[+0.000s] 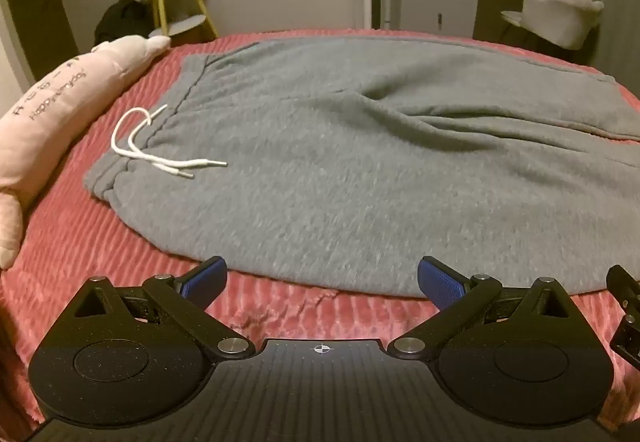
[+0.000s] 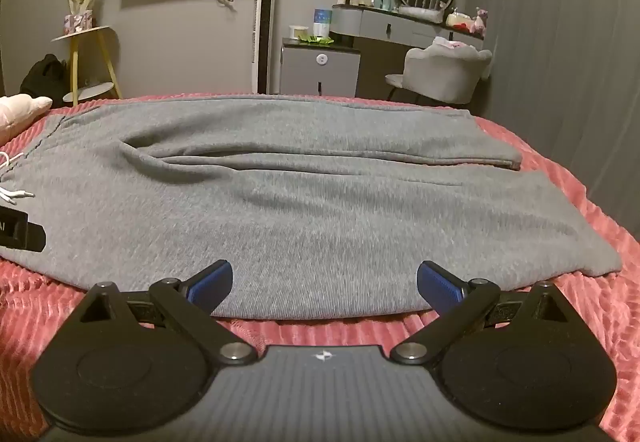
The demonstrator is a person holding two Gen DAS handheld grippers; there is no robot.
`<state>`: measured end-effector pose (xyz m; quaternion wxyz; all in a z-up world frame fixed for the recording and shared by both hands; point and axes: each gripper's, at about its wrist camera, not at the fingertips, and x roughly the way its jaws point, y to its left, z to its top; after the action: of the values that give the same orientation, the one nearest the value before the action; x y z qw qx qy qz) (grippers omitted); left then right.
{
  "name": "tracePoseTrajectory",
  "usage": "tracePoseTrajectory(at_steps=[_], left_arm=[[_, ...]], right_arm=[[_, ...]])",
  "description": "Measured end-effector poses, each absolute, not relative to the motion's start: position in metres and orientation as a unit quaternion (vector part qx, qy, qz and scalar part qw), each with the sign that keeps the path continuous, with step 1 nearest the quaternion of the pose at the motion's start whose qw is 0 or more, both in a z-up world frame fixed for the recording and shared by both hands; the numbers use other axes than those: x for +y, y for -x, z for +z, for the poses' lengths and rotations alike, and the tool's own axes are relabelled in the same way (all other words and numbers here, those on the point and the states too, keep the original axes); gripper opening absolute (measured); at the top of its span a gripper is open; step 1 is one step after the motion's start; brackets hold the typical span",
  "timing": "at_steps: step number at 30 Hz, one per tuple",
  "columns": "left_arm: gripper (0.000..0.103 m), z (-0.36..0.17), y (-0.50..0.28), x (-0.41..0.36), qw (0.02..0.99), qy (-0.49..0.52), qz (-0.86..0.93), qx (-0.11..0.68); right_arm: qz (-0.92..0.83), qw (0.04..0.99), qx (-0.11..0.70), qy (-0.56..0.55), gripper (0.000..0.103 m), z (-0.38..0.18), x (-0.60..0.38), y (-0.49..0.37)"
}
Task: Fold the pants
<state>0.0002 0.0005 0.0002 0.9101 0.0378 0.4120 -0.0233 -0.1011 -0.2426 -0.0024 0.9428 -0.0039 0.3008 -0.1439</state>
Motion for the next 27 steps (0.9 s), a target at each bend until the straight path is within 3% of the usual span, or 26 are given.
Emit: tracePoseTrajectory(at_steps=[27], left_arm=[[0.103,-0.0041,0.0013,0.0014,0.907,-0.039,-0.018,0.419]], right_arm=[[-0.153,0.942,0.298,0.001,0.099,-0.0022,-0.2412,0.1030]])
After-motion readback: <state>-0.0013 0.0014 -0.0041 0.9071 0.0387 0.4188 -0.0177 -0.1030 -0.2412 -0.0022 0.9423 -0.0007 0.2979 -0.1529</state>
